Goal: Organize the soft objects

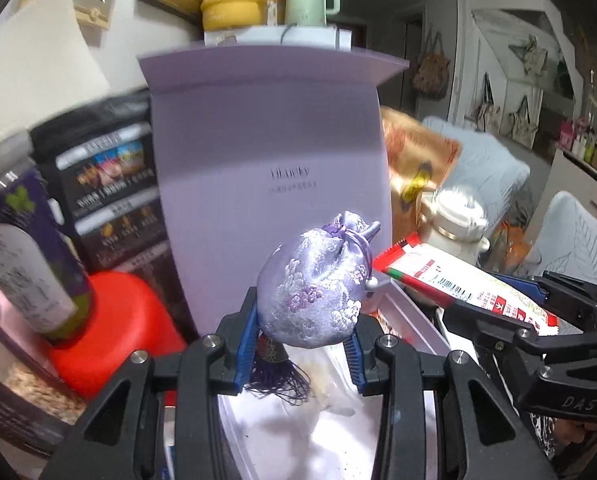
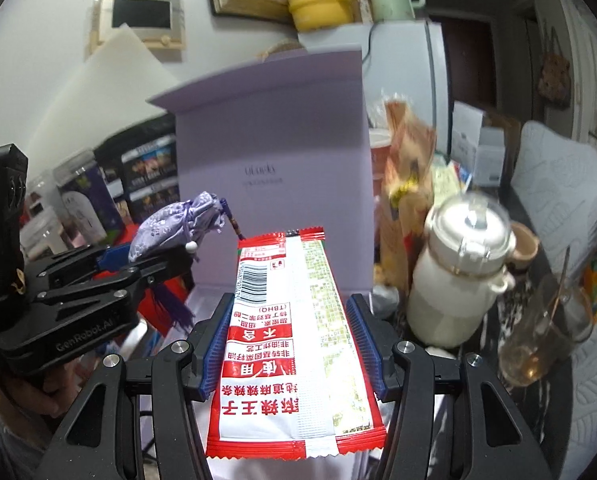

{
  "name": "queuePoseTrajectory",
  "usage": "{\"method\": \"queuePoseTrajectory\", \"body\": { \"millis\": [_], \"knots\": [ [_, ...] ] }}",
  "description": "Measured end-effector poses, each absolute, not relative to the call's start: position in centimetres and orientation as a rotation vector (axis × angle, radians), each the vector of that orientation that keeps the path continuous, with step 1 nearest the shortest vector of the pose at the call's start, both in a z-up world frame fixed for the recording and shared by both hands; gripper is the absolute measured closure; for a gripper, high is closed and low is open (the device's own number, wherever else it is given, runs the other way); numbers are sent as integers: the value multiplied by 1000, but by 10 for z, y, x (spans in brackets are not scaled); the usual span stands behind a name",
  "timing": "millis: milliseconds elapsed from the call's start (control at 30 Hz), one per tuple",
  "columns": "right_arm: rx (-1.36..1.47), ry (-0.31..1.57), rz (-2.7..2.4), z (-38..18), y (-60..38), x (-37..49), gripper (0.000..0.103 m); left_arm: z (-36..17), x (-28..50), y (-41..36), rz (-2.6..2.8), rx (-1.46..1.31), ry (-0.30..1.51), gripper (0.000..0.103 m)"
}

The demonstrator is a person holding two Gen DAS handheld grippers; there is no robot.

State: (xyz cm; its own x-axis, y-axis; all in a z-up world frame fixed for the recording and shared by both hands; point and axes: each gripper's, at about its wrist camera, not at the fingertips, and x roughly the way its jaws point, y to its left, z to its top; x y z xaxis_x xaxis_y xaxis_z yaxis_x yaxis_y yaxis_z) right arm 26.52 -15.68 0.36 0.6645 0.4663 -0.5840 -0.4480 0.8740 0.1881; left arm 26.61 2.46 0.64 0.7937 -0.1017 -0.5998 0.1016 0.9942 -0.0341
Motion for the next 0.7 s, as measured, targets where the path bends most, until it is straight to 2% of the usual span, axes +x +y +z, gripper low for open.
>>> {"method": "queuePoseTrajectory", "body": {
  "millis": [700],
  "knots": [
    [0, 825, 434, -53, -150, 299, 47, -64, 307, 18, -76, 6, 910, 66]
  ]
}}
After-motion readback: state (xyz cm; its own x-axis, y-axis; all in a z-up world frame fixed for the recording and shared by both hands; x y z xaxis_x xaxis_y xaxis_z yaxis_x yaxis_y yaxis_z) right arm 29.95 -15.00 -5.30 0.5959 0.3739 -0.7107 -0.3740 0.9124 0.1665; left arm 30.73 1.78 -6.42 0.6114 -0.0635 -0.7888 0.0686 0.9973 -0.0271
